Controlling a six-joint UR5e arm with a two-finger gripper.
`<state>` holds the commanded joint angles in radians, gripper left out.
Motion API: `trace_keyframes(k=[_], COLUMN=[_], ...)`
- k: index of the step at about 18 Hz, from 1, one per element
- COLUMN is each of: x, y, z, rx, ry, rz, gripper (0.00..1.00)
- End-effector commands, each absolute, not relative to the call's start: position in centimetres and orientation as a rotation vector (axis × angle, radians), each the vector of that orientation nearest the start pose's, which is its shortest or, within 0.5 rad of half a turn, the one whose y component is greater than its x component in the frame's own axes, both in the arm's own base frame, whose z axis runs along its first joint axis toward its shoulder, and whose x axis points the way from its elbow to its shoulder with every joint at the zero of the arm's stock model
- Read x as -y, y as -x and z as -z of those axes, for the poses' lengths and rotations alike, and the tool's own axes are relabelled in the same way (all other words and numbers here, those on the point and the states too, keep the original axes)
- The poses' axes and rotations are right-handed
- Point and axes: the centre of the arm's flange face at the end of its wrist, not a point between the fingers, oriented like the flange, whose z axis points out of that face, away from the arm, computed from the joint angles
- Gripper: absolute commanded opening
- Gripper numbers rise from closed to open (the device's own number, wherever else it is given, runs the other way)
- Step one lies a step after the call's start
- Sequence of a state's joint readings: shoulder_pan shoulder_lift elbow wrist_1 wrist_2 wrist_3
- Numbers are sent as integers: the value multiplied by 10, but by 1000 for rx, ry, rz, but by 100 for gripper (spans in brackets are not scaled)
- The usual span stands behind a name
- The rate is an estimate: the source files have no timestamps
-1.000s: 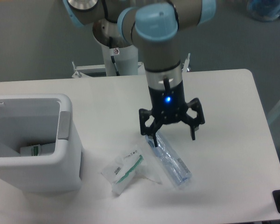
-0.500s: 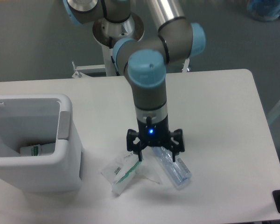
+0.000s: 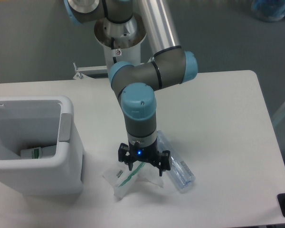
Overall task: Place the trash in the trash can
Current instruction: 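Close the gripper on the clear plastic bag and lift it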
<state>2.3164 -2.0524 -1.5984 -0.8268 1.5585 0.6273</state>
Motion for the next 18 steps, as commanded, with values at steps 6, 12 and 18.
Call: trace_keyframes(k=[6, 12, 18], x=[-572, -574, -574], y=[334, 335, 335], z=[-246, -227, -223], rx=[58, 45, 58], ry=[2996, 3018, 3030], rz=[-161, -137, -138], gripper=[100, 100, 77])
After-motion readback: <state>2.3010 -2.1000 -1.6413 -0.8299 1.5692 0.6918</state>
